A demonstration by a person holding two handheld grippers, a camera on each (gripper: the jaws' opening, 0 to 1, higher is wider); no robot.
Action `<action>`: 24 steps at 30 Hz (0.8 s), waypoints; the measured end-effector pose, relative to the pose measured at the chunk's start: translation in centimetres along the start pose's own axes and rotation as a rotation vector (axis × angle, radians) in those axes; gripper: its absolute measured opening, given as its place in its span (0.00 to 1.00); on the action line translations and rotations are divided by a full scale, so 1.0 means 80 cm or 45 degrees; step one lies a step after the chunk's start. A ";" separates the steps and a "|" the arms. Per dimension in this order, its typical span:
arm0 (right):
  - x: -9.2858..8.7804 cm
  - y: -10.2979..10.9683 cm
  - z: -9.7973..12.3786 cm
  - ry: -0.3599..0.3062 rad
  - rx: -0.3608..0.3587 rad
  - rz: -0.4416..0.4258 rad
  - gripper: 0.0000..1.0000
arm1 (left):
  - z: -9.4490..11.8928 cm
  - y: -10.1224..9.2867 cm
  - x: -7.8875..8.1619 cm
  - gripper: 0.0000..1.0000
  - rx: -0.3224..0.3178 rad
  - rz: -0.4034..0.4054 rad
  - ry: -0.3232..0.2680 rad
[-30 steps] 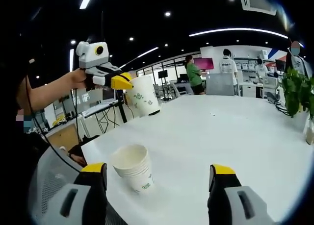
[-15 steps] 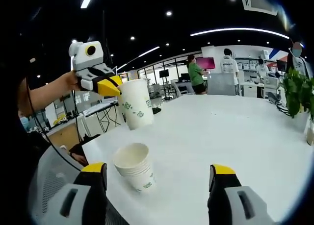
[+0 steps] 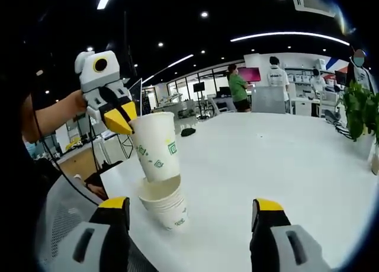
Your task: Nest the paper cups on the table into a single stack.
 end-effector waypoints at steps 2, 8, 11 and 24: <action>0.000 0.000 0.000 0.002 -0.002 0.000 0.85 | -0.004 -0.003 -0.002 0.00 -0.014 -0.007 0.012; 0.000 -0.001 0.000 0.004 -0.005 -0.002 0.84 | -0.013 -0.012 -0.008 0.00 -0.048 -0.025 0.048; -0.001 0.000 0.000 0.007 -0.004 -0.003 0.84 | -0.016 -0.014 -0.013 0.00 -0.056 -0.035 0.069; -0.003 0.002 0.000 0.020 0.007 -0.002 0.83 | -0.034 -0.027 -0.046 0.00 -0.089 -0.069 0.167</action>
Point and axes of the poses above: the point that each gripper's makers call its tool centre point, and the gripper's own axes: z roughly backward along the fingers, y roughly to its left, x roughly out of its top, the point moved 2 cm from there along z, roughly backward along the fingers, and after that the axes turned 12 degrees about -y, right-handed, at the moved point
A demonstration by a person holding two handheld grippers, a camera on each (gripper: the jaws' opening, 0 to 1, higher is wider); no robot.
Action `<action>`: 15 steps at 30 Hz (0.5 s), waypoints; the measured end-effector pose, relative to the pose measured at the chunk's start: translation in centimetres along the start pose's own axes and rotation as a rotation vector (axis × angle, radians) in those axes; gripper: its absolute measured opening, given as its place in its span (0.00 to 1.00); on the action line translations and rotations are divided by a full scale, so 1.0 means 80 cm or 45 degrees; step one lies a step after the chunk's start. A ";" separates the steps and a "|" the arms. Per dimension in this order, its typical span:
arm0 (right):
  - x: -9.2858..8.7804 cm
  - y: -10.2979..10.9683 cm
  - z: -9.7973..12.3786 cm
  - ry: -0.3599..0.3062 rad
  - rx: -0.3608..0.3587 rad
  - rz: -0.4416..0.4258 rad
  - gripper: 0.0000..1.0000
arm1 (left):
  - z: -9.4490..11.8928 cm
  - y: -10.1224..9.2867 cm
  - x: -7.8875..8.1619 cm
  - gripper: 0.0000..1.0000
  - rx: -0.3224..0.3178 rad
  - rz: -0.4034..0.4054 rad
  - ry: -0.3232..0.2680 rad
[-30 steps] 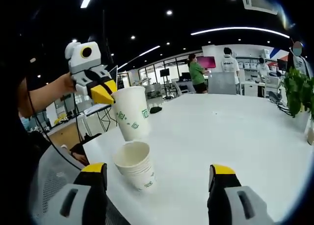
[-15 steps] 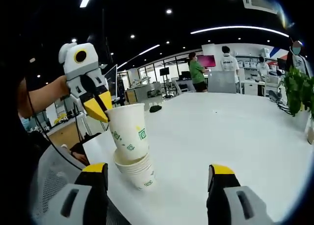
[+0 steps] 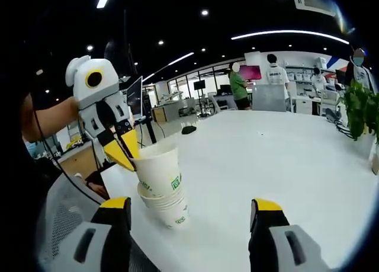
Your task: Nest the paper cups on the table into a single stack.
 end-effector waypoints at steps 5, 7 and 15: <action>0.000 0.001 0.000 0.002 0.002 -0.002 0.83 | -0.005 -0.002 -0.009 0.00 -0.009 0.007 0.025; -0.001 0.001 0.000 0.005 0.003 -0.003 0.82 | -0.007 -0.003 -0.013 0.00 -0.014 0.015 0.032; 0.000 0.000 0.000 0.001 0.003 -0.020 0.82 | -0.005 -0.005 -0.014 0.01 -0.012 0.022 0.028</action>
Point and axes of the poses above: the point that each gripper's makers call its tool centre point, and the gripper's own axes: z roughly backward along the fingers, y roughly to its left, x roughly out of its top, the point moved 2 cm from there along z, roughly backward along the fingers, and after that the axes turned 12 degrees about -y, right-handed, at the moved point
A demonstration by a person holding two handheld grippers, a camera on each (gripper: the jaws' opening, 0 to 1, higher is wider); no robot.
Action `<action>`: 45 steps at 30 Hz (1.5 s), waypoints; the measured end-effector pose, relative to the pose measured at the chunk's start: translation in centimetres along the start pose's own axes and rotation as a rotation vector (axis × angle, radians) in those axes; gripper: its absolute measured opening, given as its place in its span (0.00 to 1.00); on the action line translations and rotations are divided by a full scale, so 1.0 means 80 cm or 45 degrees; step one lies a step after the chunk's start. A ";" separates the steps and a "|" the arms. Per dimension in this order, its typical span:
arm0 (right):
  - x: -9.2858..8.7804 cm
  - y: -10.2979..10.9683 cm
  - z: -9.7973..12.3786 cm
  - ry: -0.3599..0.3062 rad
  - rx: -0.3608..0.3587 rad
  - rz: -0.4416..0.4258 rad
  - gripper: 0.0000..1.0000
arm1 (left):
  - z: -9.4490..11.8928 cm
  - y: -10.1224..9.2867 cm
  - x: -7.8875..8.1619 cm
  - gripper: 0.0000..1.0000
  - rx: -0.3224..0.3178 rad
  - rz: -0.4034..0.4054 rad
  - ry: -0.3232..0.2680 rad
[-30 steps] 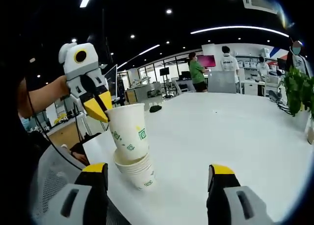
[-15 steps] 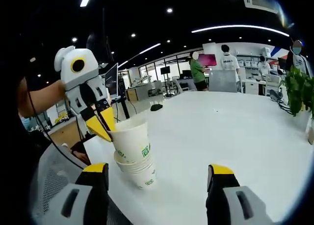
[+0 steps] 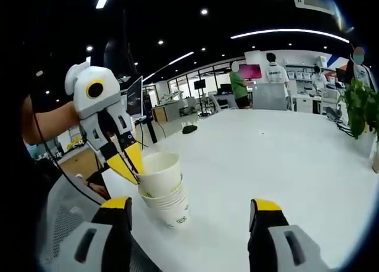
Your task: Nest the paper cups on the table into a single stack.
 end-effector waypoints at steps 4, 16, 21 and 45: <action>0.000 0.000 0.000 0.001 -0.001 -0.008 0.81 | 0.007 0.003 0.003 0.08 0.014 -0.002 -0.011; 0.017 0.002 -0.017 -0.024 0.042 0.015 0.76 | 0.026 0.026 -0.008 0.17 0.131 0.044 -0.033; 0.021 0.008 -0.025 -0.026 0.076 0.039 0.73 | 0.027 0.027 -0.017 0.20 0.164 0.061 -0.032; -0.001 0.045 -0.044 0.066 0.266 0.145 0.32 | 0.022 0.030 -0.038 0.20 0.203 0.148 -0.042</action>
Point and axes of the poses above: the point that each gripper's makers call its tool centre point, and the gripper's own axes: z roughly backward along the fingers, y roughly to its left, x roughly out of its top, the point moved 2 cm from there along z, roughly backward along the fingers, and after that the axes turned 12 degrees about -y, right-handed, at the moved point
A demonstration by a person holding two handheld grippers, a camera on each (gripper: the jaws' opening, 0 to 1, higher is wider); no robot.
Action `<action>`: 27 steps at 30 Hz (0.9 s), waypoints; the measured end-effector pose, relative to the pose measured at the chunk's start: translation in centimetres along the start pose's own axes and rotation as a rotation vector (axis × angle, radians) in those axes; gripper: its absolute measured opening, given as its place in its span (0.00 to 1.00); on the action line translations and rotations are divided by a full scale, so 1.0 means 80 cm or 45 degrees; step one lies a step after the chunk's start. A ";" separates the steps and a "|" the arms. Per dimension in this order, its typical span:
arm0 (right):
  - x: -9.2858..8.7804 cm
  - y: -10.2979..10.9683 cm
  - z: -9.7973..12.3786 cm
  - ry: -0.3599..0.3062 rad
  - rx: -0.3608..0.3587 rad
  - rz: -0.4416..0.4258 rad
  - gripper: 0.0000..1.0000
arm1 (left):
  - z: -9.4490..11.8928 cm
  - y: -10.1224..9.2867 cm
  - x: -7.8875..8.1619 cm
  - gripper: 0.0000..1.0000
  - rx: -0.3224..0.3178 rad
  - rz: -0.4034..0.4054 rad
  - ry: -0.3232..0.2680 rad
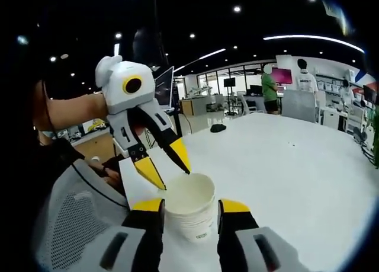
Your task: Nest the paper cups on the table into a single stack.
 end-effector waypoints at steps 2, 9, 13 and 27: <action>-0.002 0.001 -0.001 0.009 0.005 0.001 0.32 | 0.000 0.000 -0.001 0.20 0.004 0.007 -0.003; -0.006 0.001 -0.001 0.022 0.009 -0.003 0.31 | -0.002 0.000 -0.002 0.20 0.011 0.024 -0.023; -0.004 0.000 0.000 0.020 0.007 -0.013 0.38 | -0.001 -0.003 0.005 0.22 0.004 0.028 -0.050; -0.009 0.001 -0.002 0.050 0.024 0.024 0.47 | 0.009 0.008 -0.005 0.33 0.032 0.016 -0.037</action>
Point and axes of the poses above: the point that each gripper's makers call its tool centre point, and the gripper's own axes: z roughly backward along the fingers, y roughly to its left, x roughly out of its top, the point moved 2 cm from there along z, roughly backward along the fingers, and after that the axes turned 12 degrees about -y, right-handed, at the moved point
